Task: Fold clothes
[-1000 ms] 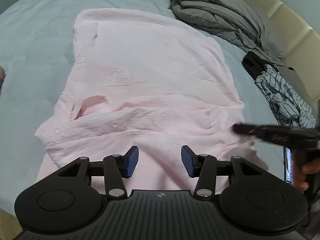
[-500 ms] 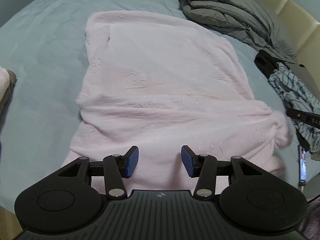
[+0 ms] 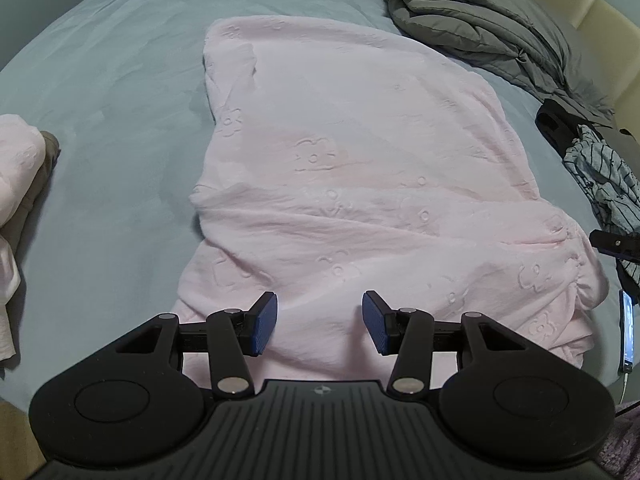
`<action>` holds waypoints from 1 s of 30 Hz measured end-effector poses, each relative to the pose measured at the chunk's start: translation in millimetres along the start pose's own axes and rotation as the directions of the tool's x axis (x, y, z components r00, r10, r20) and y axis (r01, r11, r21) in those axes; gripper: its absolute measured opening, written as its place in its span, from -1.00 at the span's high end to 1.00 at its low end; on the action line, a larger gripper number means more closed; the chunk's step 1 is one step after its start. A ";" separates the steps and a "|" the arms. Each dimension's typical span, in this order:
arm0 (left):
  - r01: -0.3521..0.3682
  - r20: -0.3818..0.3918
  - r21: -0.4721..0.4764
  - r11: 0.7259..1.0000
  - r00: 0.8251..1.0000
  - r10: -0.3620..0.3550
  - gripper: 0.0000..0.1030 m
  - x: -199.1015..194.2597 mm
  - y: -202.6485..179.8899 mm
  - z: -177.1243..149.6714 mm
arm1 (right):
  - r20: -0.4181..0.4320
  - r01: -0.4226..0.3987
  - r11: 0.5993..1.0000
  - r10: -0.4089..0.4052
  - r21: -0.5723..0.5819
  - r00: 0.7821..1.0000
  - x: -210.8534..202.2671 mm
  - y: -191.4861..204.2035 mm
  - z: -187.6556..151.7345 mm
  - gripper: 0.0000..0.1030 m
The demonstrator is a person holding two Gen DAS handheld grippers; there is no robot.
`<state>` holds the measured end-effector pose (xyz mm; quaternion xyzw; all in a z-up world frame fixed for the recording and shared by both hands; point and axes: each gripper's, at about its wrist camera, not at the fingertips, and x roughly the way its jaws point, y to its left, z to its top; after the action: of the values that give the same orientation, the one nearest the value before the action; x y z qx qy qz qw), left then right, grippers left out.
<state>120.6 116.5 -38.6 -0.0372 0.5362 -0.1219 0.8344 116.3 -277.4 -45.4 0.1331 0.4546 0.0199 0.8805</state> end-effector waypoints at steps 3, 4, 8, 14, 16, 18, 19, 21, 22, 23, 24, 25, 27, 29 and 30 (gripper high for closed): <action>-0.006 -0.004 0.004 1.000 1.000 0.006 0.13 0.3 3.4 -2.5 | -0.022 -0.065 0.998 0.065 0.011 0.998 0.3 5.8 -7.3 0.02; -0.009 -0.006 0.004 1.000 1.000 0.009 0.13 0.6 4.4 -3.4 | -0.042 -0.080 0.997 0.080 0.016 0.996 3.5 7.8 -10.1 0.02; -0.015 -0.014 0.007 1.000 1.000 0.015 0.13 1.4 7.9 -6.1 | -0.140 -0.110 0.994 0.109 0.003 0.984 22.5 17.7 -22.7 0.04; -0.037 -0.010 0.035 0.999 0.999 0.037 0.13 0.8 11.2 -7.4 | -0.117 -0.057 0.998 0.052 -0.037 0.992 12.7 22.7 -16.4 0.87; -0.072 -0.012 0.047 0.996 0.997 0.072 0.13 2.5 13.4 -8.5 | -0.100 -0.034 0.998 0.028 -0.052 0.995 7.0 24.0 -12.8 0.89; -0.107 -0.015 0.045 0.993 0.994 0.108 0.13 4.4 17.2 -9.2 | -0.082 -0.010 0.998 0.004 -0.067 0.997 1.3 25.2 -9.2 0.90; -0.113 -0.018 0.035 0.993 0.993 0.114 0.13 4.7 20.2 -9.4 | -0.073 0.003 0.997 -0.008 -0.074 0.997 -1.5 25.8 -7.4 0.90; -0.108 -0.022 0.004 0.994 0.994 0.108 0.13 3.6 26.2 -9.6 | -0.062 0.053 0.993 -0.060 -0.105 0.996 -4.5 24.5 -7.5 0.91; -0.102 -0.022 -0.010 0.995 0.995 0.101 0.13 2.2 28.1 -9.8 | -0.063 0.079 0.989 -0.087 -0.122 0.994 -3.8 23.9 -8.9 0.92; -0.095 -0.020 -0.019 0.995 0.995 0.094 0.13 0.1 29.1 -10.0 | -0.078 0.097 0.986 -0.108 -0.133 0.991 -1.6 21.9 -11.9 0.92; -0.090 -0.016 -0.022 0.996 0.996 0.090 0.12 -1.9 29.3 -10.0 | -0.094 0.113 0.983 -0.128 -0.144 0.987 0.5 19.9 -14.9 0.92; -0.088 -0.011 -0.017 0.996 0.996 0.088 0.13 -3.6 28.3 -10.1 | -0.109 0.130 0.979 -0.148 -0.155 0.983 2.6 17.8 -17.9 0.92; -0.089 -0.005 -0.003 0.996 0.996 0.089 0.13 -5.8 26.3 -10.3 | -0.144 0.137 0.977 -0.161 -0.161 0.976 9.9 12.7 -25.0 0.92; -0.098 -0.014 0.017 0.995 0.995 0.099 0.13 -4.3 24.5 -10.7 | -0.180 0.133 0.976 -0.164 -0.172 0.970 18.5 11.2 -32.8 0.92; -0.105 -0.022 0.026 0.994 0.994 0.106 0.13 -2.3 23.7 -11.0 | -0.190 0.136 0.974 -0.171 -0.182 0.967 22.0 11.8 -36.5 0.92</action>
<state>113.6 140.7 -45.8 0.0028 0.5458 -0.0846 0.8337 100.8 -254.8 -80.0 0.0200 0.5484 0.0032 0.8360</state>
